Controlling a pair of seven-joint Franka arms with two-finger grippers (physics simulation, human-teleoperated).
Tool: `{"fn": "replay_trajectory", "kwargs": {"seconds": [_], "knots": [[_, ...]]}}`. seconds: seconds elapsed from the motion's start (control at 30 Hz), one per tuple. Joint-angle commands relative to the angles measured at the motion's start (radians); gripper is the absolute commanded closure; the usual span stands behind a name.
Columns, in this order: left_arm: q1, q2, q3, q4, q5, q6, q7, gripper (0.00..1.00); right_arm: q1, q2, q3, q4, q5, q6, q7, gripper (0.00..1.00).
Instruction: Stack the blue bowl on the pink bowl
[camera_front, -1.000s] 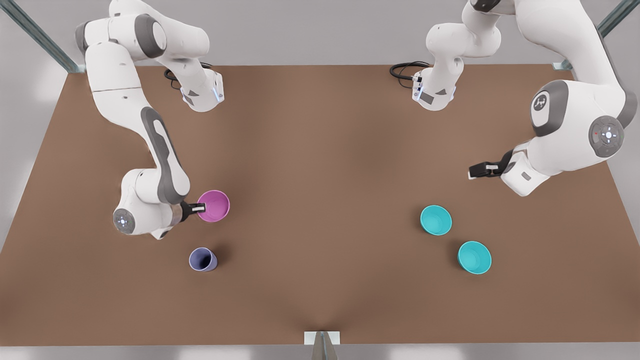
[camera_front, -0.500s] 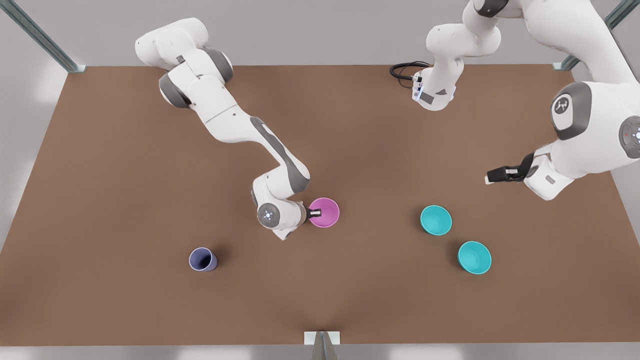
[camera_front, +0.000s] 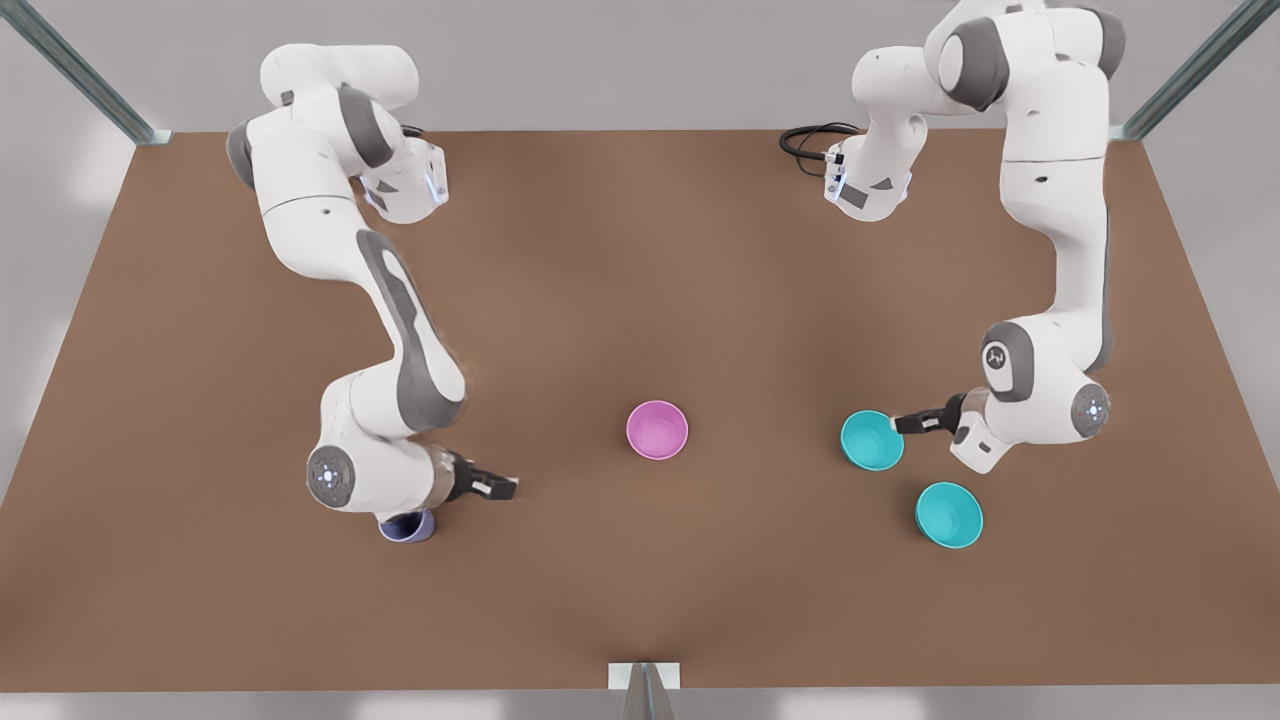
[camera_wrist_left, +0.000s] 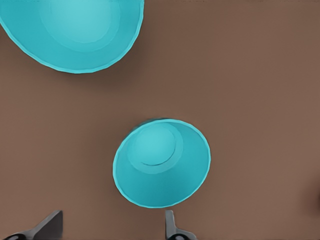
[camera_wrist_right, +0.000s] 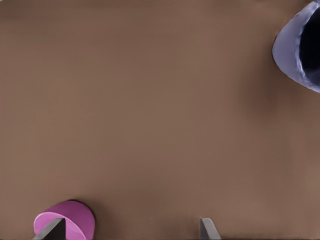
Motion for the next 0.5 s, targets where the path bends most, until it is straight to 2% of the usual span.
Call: {"fn": "replay_trajectory", "kwargs": {"seconds": [0.0,0.1,0.17,0.2,0.27,0.3,0.33,0.37,0.43,0.47], "knots": [[0.002,0.023,0.000,-0.006,-0.028,0.169,0.234,0.00,-0.054,-0.058,0.000,0.002,-0.150,-0.329,-0.204,0.00],[0.003,0.067,0.010,-0.011,-0.028,0.169,0.270,0.00,-0.083,-0.254,0.010,0.005,-0.256,-0.491,-0.325,0.00],[-0.010,0.086,0.010,-0.011,-0.028,0.169,0.270,0.00,-0.077,-0.415,0.005,-0.018,-0.258,-0.501,-0.360,0.00],[-0.013,0.096,0.010,-0.011,-0.029,0.170,0.270,0.00,-0.079,-0.444,0.002,-0.035,-0.256,-0.499,-0.365,0.00],[-0.027,0.104,0.010,-0.011,-0.031,0.173,0.268,0.00,-0.080,-0.618,-0.012,-0.191,-0.256,-0.487,-0.364,0.00],[-0.029,0.104,0.010,-0.011,-0.031,0.173,0.267,0.08,-0.080,-0.635,-0.013,-0.208,-0.258,-0.476,-0.364,0.00],[-0.029,0.106,0.010,-0.011,-0.051,0.172,0.265,0.38,-0.080,-0.645,-0.015,-0.225,-0.256,-0.473,-0.364,0.00],[-0.033,0.112,0.010,-0.011,-0.109,0.172,0.265,0.56,-0.080,-0.650,-0.015,-0.234,-0.255,-0.471,-0.362,0.00],[-0.033,0.112,0.010,-0.011,-0.111,0.169,0.257,0.79,-0.085,-0.651,-0.015,-0.236,-0.261,-0.473,-0.364,0.00],[-0.033,0.112,0.010,-0.011,-0.111,0.169,0.257,0.79,-0.085,-0.651,-0.015,-0.240,-0.278,-0.465,-0.362,0.00]]}}
